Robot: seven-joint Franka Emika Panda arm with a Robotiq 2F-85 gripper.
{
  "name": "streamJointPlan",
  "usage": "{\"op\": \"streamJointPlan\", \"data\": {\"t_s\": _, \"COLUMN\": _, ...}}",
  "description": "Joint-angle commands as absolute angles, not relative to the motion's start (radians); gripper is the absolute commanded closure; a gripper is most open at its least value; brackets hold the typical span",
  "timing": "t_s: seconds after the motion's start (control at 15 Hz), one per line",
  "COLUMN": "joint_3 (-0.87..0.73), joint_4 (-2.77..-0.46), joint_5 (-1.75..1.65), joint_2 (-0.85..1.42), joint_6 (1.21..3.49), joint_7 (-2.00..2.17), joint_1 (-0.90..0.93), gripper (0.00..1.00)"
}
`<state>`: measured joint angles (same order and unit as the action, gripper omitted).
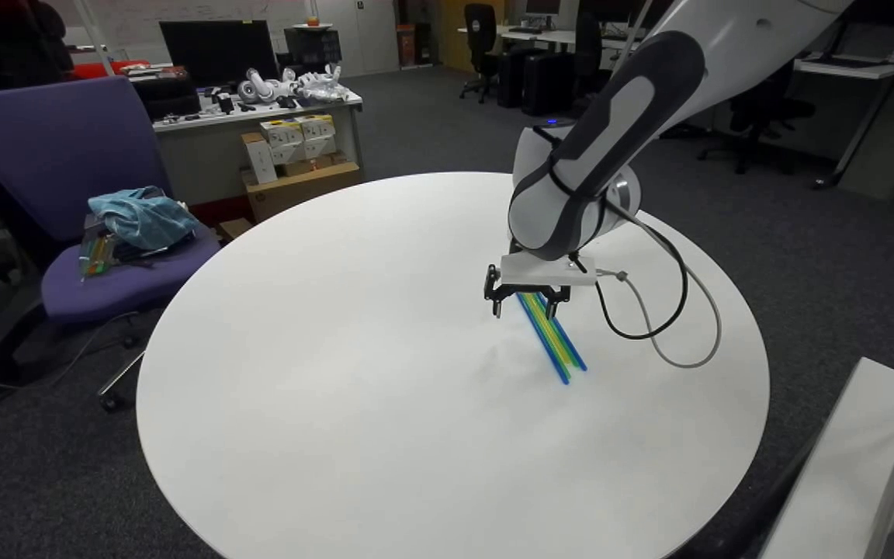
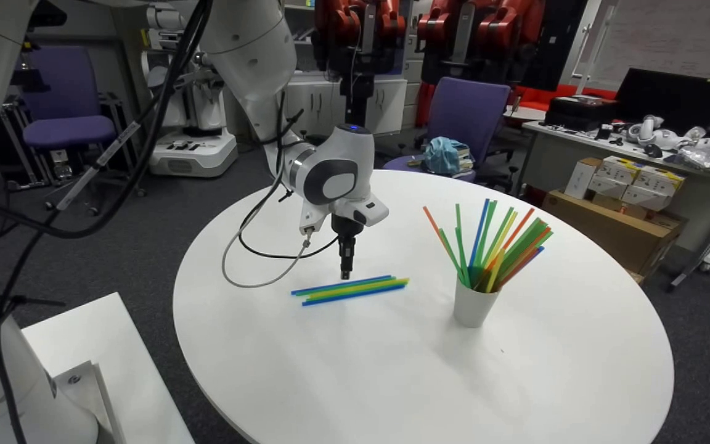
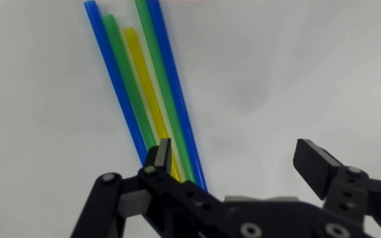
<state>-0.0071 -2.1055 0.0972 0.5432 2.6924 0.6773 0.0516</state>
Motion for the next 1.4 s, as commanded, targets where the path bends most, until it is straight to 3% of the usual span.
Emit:
{"op": "streamJointPlan", "data": {"t_s": 0.0, "joint_3": -0.022, "joint_4": -2.097, "joint_5": 0.142, "joint_2": 0.546, "joint_6": 2.699, "joint_7": 0.635, "joint_1": 0.061, "gripper": 0.00}}
{"op": "streamJointPlan", "data": {"t_s": 1.13, "joint_3": -0.034, "joint_4": -2.095, "joint_5": 0.165, "joint_2": 0.591, "joint_6": 2.724, "joint_7": 0.626, "joint_1": 0.074, "gripper": 0.00}}
{"op": "streamJointPlan", "data": {"t_s": 1.2, "joint_3": -0.038, "joint_4": -2.094, "joint_5": 0.165, "joint_2": 0.594, "joint_6": 2.729, "joint_7": 0.630, "joint_1": 0.075, "gripper": 0.01}}
{"op": "streamJointPlan", "data": {"t_s": 1.33, "joint_3": -0.039, "joint_4": -2.092, "joint_5": 0.169, "joint_2": 0.598, "joint_6": 2.737, "joint_7": 0.628, "joint_1": 0.072, "gripper": 0.16}}
